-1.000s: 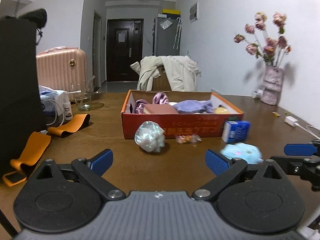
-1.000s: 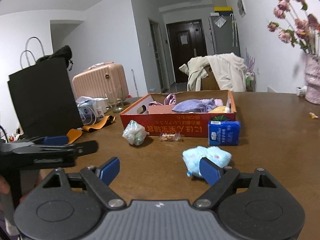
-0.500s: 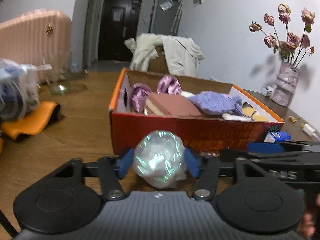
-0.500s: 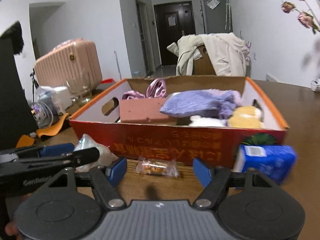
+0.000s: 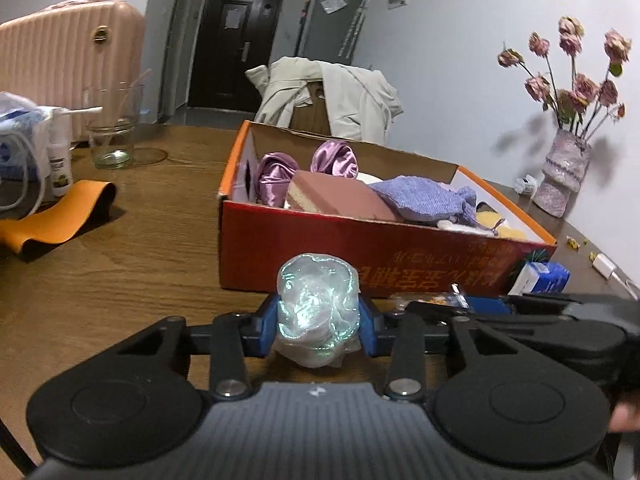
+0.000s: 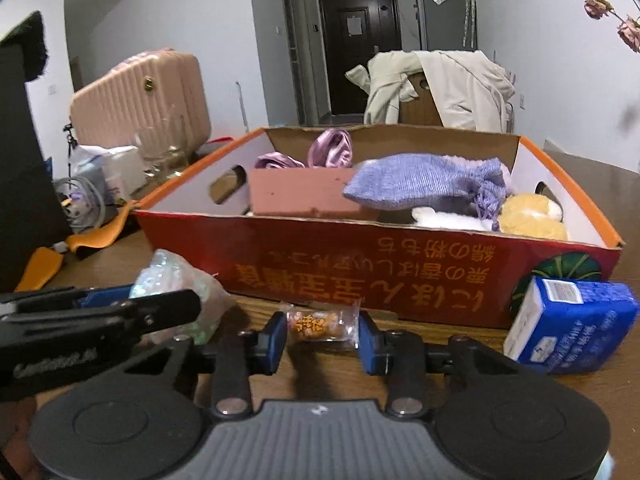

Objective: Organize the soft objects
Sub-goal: 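Lower the clear ball into the box with left tool while right tool drops the snack packet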

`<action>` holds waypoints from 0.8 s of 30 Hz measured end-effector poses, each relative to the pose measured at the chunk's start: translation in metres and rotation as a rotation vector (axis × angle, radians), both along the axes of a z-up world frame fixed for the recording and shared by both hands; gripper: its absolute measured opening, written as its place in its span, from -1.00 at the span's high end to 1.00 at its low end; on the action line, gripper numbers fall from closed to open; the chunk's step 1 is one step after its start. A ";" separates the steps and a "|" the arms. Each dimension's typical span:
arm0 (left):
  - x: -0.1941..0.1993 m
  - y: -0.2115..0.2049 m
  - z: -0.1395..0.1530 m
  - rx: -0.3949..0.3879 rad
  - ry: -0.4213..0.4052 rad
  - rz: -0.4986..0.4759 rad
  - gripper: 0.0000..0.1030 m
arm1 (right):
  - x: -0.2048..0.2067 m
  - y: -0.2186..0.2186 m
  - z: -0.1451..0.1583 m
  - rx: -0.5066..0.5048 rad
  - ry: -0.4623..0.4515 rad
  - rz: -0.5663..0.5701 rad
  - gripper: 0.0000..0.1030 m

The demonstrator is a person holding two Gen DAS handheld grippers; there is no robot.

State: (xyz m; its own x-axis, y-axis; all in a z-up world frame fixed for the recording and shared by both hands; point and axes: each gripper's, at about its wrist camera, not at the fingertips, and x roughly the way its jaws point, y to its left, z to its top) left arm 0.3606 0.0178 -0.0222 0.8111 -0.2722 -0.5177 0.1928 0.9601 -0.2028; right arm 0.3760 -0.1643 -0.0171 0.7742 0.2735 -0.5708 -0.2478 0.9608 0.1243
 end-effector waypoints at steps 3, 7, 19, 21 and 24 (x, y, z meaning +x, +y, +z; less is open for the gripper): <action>-0.027 0.003 0.015 -0.029 -0.022 0.004 0.22 | -0.030 -0.007 0.017 0.013 -0.048 0.017 0.30; -0.075 0.003 0.035 -0.046 -0.047 0.029 0.22 | -0.078 -0.023 0.038 0.039 -0.093 0.029 0.30; -0.182 -0.016 0.082 0.003 -0.177 0.044 0.20 | -0.195 -0.059 0.081 0.087 -0.220 0.036 0.29; -0.190 -0.019 0.085 0.016 -0.190 0.046 0.19 | -0.204 -0.060 0.082 0.099 -0.230 0.039 0.29; -0.193 -0.021 0.088 0.021 -0.196 0.051 0.19 | -0.213 -0.062 0.086 0.107 -0.247 0.058 0.29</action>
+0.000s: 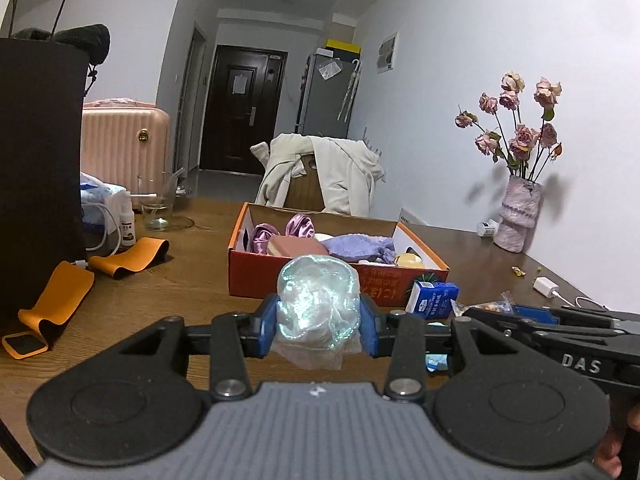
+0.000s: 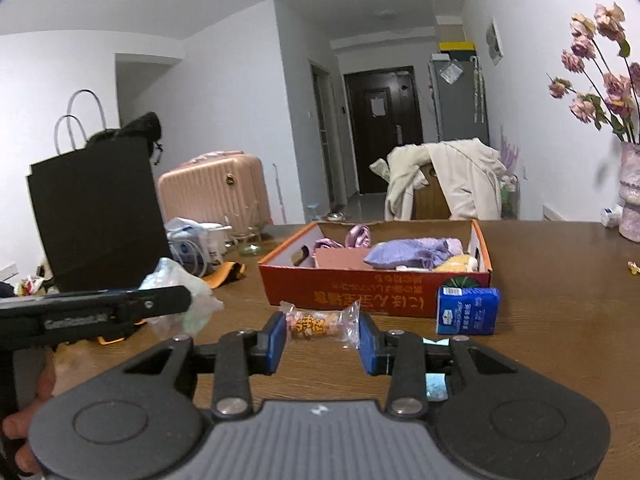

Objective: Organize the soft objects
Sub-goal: 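Lower the clear ball into the box with left tool while right tool drops the snack packet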

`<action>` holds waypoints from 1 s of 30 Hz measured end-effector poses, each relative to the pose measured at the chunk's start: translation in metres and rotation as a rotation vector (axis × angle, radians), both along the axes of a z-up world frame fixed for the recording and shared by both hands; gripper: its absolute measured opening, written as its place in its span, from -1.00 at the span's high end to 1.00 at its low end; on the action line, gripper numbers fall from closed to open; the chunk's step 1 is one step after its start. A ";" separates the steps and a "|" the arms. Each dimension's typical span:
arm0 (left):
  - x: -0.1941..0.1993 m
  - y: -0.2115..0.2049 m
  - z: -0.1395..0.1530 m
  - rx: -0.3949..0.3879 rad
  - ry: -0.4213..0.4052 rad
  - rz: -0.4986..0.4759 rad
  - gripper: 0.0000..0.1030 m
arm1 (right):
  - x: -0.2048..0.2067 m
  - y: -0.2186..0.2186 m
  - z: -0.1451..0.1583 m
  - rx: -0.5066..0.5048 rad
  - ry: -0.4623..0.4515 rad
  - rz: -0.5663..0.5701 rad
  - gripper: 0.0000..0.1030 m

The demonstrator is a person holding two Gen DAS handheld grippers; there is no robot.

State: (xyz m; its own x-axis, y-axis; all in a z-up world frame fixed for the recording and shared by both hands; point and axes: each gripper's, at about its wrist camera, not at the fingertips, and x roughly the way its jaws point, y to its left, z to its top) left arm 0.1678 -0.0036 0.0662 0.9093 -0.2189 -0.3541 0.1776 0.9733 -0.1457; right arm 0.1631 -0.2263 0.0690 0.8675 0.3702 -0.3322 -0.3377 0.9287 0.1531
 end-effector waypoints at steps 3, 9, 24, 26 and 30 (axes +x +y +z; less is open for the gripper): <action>0.005 -0.002 0.001 0.010 -0.005 0.002 0.18 | 0.002 0.000 0.002 0.004 -0.009 -0.002 0.28; 0.048 -0.004 0.003 0.034 -0.013 -0.016 0.18 | 0.034 0.000 0.004 0.002 -0.001 -0.002 0.28; 0.250 0.008 -0.026 0.067 0.148 0.005 0.16 | 0.228 0.021 -0.016 -0.023 0.144 -0.025 0.24; 0.261 0.008 -0.034 0.078 0.158 0.005 0.11 | 0.248 0.027 -0.026 -0.018 0.177 -0.011 0.24; 0.273 0.009 -0.047 0.095 0.159 0.009 -0.26 | 0.273 0.044 -0.044 -0.039 0.220 0.022 0.23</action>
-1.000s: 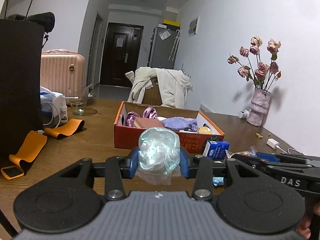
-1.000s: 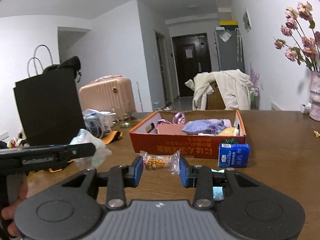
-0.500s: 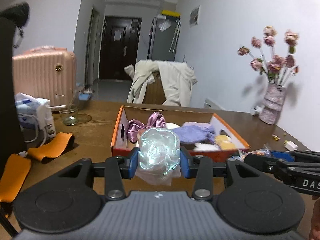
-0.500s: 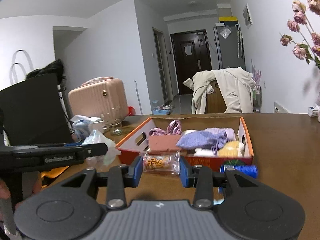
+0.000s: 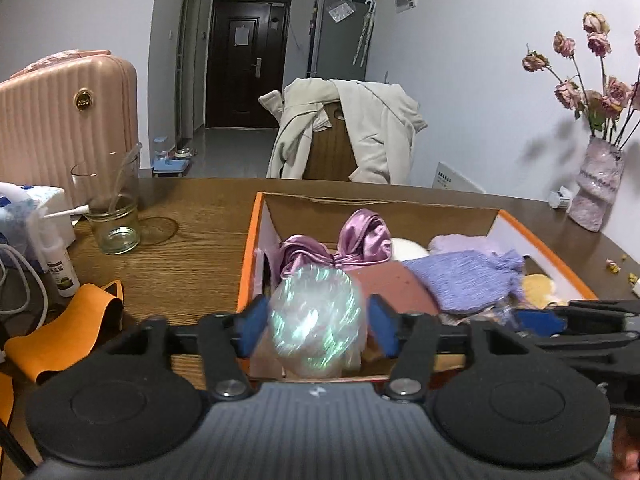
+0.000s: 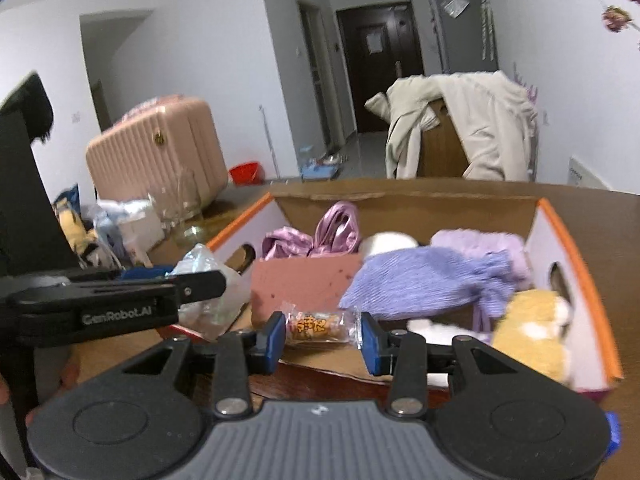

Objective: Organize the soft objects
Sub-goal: 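Lower the clear ball into the box with left tool while right tool drops the snack packet, then withdraw both open tools from the box toward the light-blue plush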

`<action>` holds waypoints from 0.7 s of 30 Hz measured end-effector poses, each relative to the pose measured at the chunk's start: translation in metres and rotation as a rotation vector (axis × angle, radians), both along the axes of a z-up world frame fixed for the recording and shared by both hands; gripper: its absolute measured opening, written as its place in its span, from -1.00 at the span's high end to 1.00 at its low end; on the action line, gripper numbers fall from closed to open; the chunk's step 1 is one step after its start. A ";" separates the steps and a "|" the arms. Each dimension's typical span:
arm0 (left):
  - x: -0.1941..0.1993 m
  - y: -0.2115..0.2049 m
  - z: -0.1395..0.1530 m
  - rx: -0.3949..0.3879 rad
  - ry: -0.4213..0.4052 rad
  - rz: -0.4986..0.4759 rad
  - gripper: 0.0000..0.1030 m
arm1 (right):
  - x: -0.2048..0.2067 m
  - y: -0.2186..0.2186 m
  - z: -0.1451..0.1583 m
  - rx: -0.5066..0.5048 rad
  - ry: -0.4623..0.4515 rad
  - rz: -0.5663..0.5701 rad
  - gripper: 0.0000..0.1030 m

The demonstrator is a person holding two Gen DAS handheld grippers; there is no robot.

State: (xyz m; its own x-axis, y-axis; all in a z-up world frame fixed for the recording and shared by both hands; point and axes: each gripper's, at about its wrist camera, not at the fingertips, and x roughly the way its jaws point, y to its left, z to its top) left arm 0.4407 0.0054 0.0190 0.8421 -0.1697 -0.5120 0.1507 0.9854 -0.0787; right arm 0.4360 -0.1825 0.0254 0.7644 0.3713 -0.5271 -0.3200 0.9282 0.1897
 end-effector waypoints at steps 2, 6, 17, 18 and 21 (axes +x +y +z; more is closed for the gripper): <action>0.001 0.001 -0.001 -0.012 0.002 -0.021 -0.35 | 0.007 0.005 -0.005 -0.003 0.007 0.005 0.04; -0.004 0.002 0.005 -0.004 -0.021 0.001 -0.54 | 0.006 -0.001 -0.003 0.026 -0.001 -0.023 -0.19; -0.080 -0.007 0.064 0.021 -0.128 0.024 -0.62 | -0.084 -0.051 0.071 0.022 -0.185 -0.060 -0.46; -0.091 -0.008 0.068 0.029 -0.137 0.021 -0.62 | -0.097 -0.057 0.075 0.012 -0.198 -0.061 -0.47; -0.133 -0.012 0.073 0.040 -0.191 -0.008 -0.78 | -0.135 -0.072 0.083 -0.015 -0.230 -0.059 -0.61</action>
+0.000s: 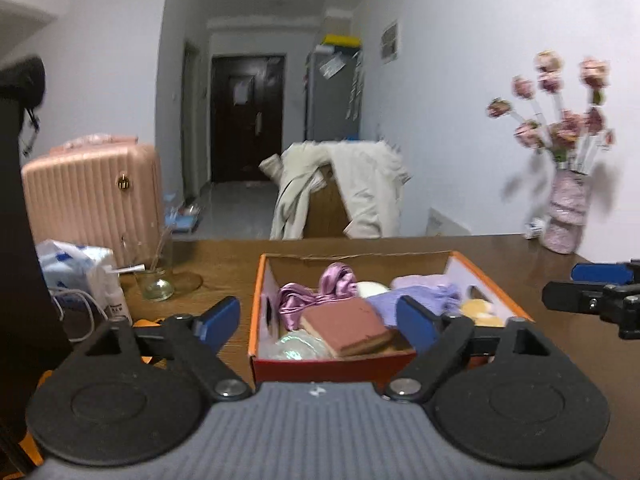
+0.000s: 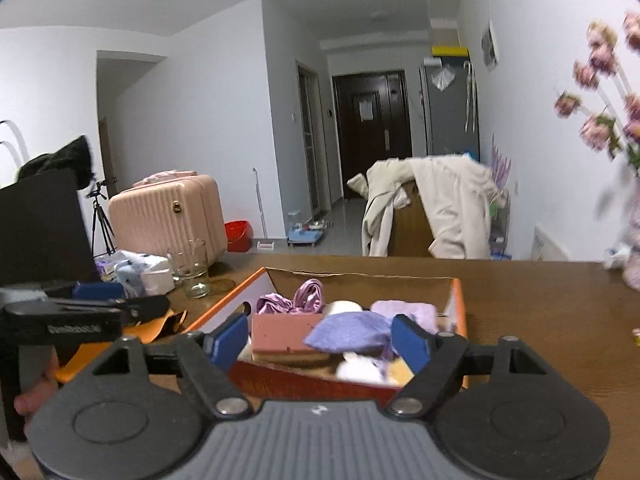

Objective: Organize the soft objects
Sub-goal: 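Withdraw both open tools from the box toward the light-blue plush, then close the left tool on the light-blue plush while right tool closes beside it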

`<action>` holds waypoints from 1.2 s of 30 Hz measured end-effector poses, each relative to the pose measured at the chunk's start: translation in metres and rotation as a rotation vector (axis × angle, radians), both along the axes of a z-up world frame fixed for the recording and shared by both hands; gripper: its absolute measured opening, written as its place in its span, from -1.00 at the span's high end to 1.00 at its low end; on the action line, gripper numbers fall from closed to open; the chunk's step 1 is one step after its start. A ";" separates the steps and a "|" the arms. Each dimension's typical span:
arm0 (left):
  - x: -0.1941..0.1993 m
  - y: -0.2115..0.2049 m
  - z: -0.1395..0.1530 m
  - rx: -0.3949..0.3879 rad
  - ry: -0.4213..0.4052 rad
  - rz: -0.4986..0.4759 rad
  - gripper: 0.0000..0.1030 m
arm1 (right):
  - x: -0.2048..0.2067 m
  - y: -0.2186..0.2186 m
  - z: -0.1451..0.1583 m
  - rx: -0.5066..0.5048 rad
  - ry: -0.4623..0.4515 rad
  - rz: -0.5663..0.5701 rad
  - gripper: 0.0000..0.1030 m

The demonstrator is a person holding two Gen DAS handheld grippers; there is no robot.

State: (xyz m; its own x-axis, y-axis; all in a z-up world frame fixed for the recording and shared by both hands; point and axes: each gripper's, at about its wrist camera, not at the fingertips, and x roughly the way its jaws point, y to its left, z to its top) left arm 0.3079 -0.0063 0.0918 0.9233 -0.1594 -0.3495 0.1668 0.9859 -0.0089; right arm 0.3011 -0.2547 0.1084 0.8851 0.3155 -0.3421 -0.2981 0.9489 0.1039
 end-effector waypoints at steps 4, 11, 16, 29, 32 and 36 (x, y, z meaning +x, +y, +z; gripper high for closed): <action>-0.051 -0.005 -0.013 -0.004 0.002 0.007 -0.79 | -0.052 -0.017 -0.009 -0.024 -0.021 -0.026 -0.67; -0.114 -0.014 -0.044 -0.031 0.077 0.017 -0.85 | -0.111 -0.025 -0.059 0.001 0.047 -0.032 -0.67; -0.136 -0.023 -0.055 -0.005 0.102 0.011 -0.88 | -0.133 -0.037 -0.080 0.055 0.091 -0.039 -0.66; -0.135 -0.059 -0.065 0.019 0.108 -0.093 -0.91 | -0.142 -0.061 -0.095 0.122 0.122 -0.110 -0.65; -0.122 -0.066 -0.071 -0.011 0.139 -0.120 -0.91 | -0.131 -0.064 -0.098 0.132 0.144 -0.112 -0.62; -0.091 -0.086 -0.083 -0.063 0.179 -0.182 -0.90 | -0.106 -0.069 -0.101 0.125 0.175 -0.096 -0.40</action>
State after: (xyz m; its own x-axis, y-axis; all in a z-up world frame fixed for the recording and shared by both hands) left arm 0.2170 -0.0927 0.0089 0.8019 -0.3438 -0.4887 0.3314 0.9365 -0.1150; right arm 0.1953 -0.3234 0.0073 0.8434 0.2828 -0.4568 -0.1745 0.9483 0.2650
